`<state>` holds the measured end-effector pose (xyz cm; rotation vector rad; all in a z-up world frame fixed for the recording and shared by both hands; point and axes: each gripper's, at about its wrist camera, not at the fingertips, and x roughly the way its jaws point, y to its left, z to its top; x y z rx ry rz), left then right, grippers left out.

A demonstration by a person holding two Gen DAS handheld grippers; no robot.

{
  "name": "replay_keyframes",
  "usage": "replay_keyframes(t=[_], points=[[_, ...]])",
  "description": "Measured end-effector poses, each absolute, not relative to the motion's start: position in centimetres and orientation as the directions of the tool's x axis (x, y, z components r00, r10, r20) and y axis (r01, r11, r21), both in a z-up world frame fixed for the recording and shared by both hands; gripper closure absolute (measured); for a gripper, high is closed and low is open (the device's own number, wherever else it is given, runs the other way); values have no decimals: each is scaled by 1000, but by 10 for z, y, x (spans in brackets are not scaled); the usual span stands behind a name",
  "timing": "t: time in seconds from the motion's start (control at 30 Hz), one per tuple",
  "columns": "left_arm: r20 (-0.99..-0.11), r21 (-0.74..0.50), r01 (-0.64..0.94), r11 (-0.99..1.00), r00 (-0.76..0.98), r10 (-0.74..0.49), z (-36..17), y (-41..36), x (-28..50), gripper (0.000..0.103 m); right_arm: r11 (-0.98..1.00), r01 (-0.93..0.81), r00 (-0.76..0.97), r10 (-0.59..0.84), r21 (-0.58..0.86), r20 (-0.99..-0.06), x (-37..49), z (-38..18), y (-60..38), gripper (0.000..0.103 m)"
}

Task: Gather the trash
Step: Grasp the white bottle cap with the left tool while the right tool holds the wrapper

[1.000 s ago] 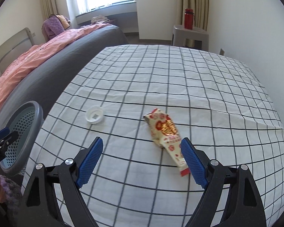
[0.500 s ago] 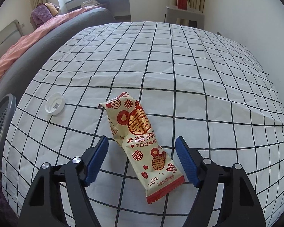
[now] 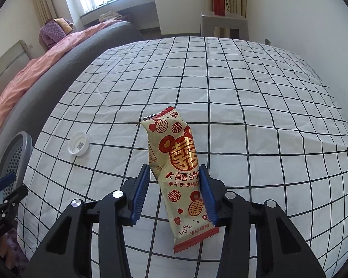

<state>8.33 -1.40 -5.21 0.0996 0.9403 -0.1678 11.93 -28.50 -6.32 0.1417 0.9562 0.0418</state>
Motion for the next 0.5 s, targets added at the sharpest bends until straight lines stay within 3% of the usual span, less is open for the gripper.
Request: replay_keyframes(t=[0.5], points=[[-857, -25, 242, 970, 495, -146, -77, -90, 156, 35, 962, 58, 601, 180, 267, -779, 122, -47, -309, 61]])
